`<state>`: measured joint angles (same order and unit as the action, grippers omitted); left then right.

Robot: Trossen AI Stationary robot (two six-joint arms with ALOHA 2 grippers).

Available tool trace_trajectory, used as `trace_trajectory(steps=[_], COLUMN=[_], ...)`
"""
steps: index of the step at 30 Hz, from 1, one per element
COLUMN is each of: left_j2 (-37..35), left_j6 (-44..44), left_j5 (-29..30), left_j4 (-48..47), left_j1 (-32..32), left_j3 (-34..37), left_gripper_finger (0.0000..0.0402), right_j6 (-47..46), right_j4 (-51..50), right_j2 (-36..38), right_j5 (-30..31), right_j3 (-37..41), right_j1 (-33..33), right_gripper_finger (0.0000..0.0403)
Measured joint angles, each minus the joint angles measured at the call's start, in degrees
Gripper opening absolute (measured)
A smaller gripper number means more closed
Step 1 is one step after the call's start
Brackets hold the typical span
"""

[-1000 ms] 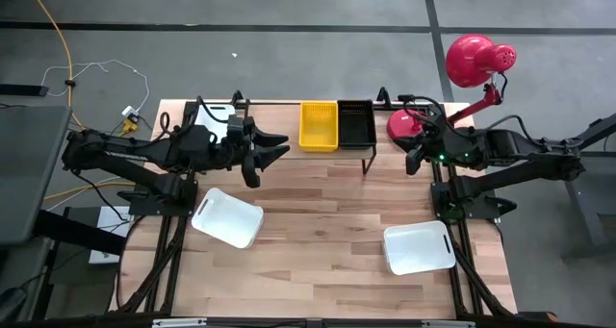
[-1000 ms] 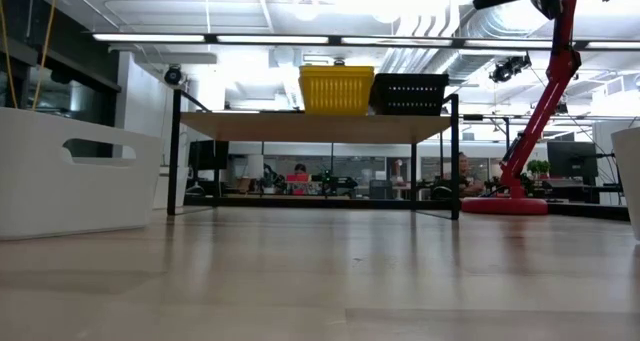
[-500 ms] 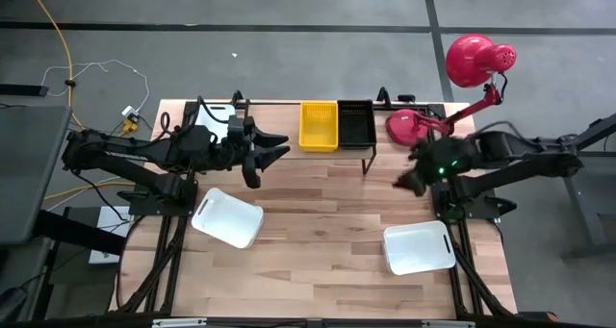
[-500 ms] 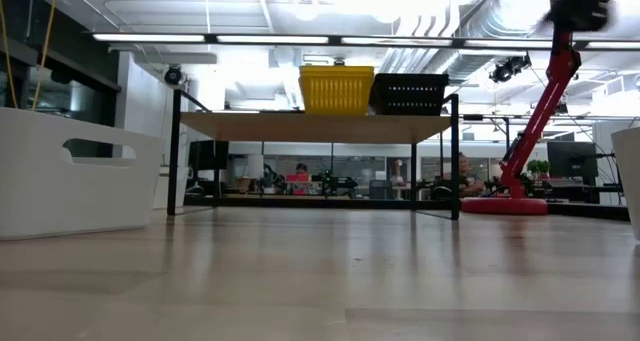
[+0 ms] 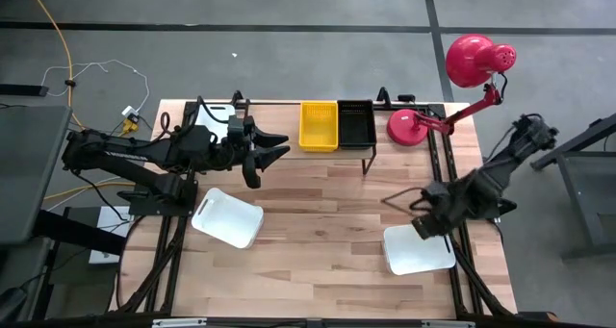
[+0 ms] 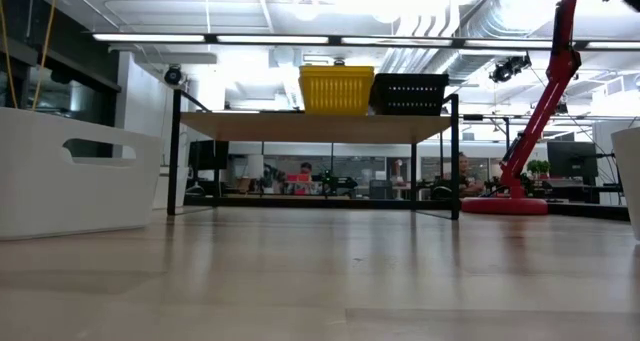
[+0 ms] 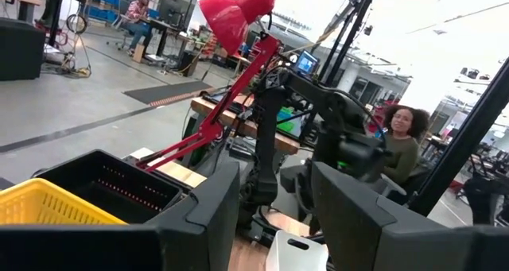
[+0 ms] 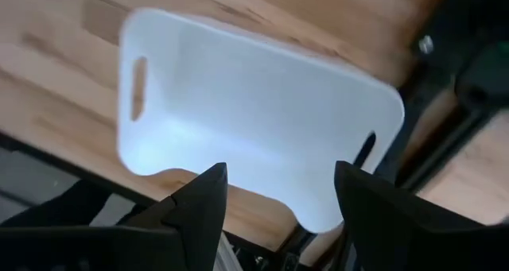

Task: Stack baskets on shelf by color
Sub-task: Put the bottom right white bin on the shelf

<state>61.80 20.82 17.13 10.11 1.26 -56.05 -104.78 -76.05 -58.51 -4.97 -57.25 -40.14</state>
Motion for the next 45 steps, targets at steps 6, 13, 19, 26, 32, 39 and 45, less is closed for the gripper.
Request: trace_trajectory(steps=[6,13,19,26,32,39,45], left_j2=[0.0,0.0,0.0,0.0,0.0,0.0,0.0], left_j6=[0.0,0.1,0.2,0.2,0.2,0.2,0.2], left_j5=[-1.0,-3.9,-4.7,-4.9,-4.9,-4.8,-4.8], left_j4=[0.0,0.0,0.1,0.0,0.0,0.0,0.1], left_j1=[0.6,1.8,1.8,1.8,1.8,1.8,1.8], left_j3=[0.0,0.0,0.0,0.0,0.0,0.0,0.0], left_gripper_finger=[0.0145,0.0145,0.0145,0.0145,0.0145,0.0145,0.0145], right_j6=[-14.2,-24.6,-25.5,-25.5,-25.7,-25.7,-25.7], right_j4=[0.2,0.7,1.0,1.0,1.3,-1.8,-5.5], right_j2=[-4.4,-7.2,-8.4,-9.3,-10.7,-15.2,-18.3], right_j5=[0.6,0.9,1.5,1.9,2.0,0.2,-3.1], right_j3=[0.0,0.0,0.0,0.0,0.0,0.0,0.0], right_j1=[-9.4,-16.2,-17.5,-17.2,-15.6,-12.7,-12.4], right_gripper_finger=[0.0220,0.0220,0.0220,0.0220,0.0220,0.0220,0.0220])
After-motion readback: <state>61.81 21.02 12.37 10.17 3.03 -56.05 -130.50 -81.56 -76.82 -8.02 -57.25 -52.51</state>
